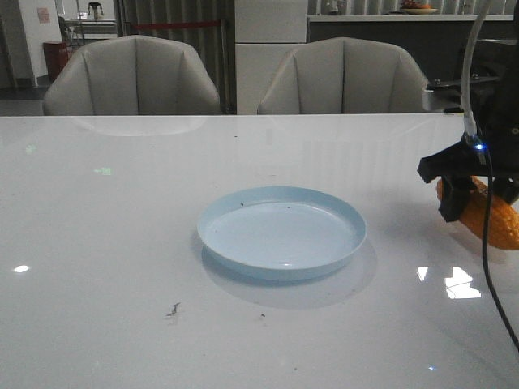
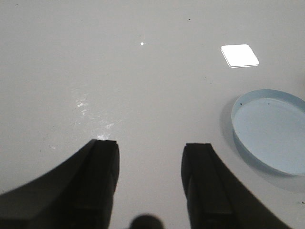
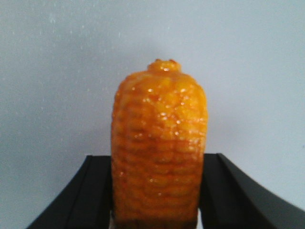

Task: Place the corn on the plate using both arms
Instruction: 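Lower the right gripper and grasp the orange corn cob, then lift the corn and carry it over the plate with the right gripper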

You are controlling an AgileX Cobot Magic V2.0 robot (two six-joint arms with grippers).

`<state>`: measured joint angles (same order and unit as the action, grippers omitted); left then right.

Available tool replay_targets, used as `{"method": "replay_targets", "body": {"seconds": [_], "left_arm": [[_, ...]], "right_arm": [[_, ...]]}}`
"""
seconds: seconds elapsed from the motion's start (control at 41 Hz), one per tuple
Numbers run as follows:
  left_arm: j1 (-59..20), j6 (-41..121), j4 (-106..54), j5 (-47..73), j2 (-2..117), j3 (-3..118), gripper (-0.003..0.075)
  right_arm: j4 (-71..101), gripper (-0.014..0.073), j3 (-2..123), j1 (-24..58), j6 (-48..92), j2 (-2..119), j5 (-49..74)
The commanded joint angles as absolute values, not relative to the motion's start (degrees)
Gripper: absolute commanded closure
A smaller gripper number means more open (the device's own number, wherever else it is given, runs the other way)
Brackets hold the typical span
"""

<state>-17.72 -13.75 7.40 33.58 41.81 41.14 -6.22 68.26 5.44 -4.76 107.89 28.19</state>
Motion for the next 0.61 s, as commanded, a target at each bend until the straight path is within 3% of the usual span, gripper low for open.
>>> {"method": "replay_targets", "body": {"seconds": [0.0,0.293,0.585], "left_arm": [[-17.70,-14.40,7.07,28.86,41.53,42.75,0.0335],[-17.70,-14.40,6.62,28.86,41.53,42.75,0.0335],[-17.70,-14.40,6.59,28.86,41.53,42.75,0.0335]], "right_arm": [[-7.10,0.0427,73.82,5.98,-4.86,104.79,28.17],[-7.10,0.0427,89.46,14.68,-1.76,104.79,35.23],[-7.10,0.0427,91.71,26.51,-1.70,105.96,35.25]]}}
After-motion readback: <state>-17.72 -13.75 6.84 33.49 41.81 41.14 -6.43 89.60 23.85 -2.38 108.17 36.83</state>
